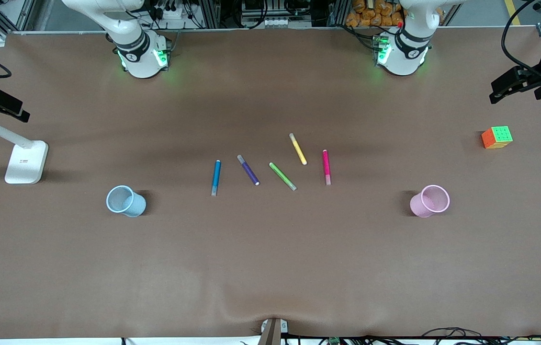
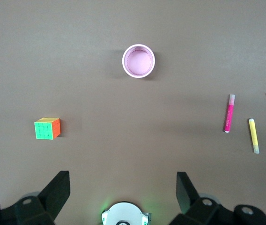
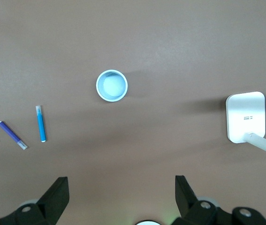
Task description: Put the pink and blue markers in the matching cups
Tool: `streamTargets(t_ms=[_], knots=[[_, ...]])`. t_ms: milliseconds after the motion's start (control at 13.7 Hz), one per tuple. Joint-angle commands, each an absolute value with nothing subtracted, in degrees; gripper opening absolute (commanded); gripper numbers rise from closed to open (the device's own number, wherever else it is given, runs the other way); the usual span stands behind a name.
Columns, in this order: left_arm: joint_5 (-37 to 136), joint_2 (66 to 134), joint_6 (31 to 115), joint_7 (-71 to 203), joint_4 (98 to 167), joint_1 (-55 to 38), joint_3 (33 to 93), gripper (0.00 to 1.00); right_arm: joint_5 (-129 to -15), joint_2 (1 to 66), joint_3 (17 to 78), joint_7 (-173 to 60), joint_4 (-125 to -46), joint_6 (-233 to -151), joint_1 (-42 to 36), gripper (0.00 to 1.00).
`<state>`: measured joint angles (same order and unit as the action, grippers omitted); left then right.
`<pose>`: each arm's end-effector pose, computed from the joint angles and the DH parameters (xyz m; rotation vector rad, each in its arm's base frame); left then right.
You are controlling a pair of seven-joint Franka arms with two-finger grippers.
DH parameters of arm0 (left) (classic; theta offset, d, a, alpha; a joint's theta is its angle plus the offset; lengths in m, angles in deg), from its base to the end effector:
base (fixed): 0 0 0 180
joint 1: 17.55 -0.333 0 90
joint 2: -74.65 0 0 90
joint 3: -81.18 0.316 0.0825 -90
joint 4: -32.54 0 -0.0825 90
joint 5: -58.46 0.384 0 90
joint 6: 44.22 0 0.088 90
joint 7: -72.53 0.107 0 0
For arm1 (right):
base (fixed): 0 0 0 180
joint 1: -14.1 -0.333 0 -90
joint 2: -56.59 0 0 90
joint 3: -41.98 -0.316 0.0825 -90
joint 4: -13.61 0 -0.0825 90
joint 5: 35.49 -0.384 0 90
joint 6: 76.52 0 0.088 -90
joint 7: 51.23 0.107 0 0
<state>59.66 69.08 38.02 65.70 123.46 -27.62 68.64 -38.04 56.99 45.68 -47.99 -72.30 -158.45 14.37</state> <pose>0.5097 -0.0258 0.6561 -3.0917 -0.1236 0.0820 0.5369 -0.0321 0.6497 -3.0894 0.1871 0.0963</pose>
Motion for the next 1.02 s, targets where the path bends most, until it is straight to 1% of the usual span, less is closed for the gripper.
streamTargets(t_ms=[0, 219, 365, 511, 731, 950], knots=[[58.7, 69.2, 36.4, 66.8, 122.2, -28.4, 68.3, 1.0, -38.0, 57.2, 44.7, -47.1, -71.6, -157.6, 15.4, 1.0], [58.8, 69.8, 36.4, 66.7, 121.9, -28.4, 68.3, 1.0, -38.0, 57.0, 44.8, -47.2, -71.6, -157.6, 15.7, 1.0], [58.5, 72.3, 36.3, 66.6, 119.9, -28.3, 68.2, 1.0, -38.0, 57.0, 44.9, -47.2, -71.6, -157.5, 15.8, 1.0], [58.2, 73.7, 36.3, 66.5, 120.0, -28.0, 68.2, 1.0, -38.0, 57.0, 44.8, -47.2, -71.6, -156.6, 15.4, 1.0], [58.1, 77.5, 36.1, 66.0, 120.2, -27.1, 67.6, 1.0, -38.1, 57.1, 44.8, -47.5, -71.6, -156.6, 15.4, 1.0], [56.6, 83.3, 36.0, 64.2, 120.0, -23.5, 67.1, 1.0, -38.1, 57.0, 44.7, -47.4, -71.6, -156.5, 15.1, 1.0]])
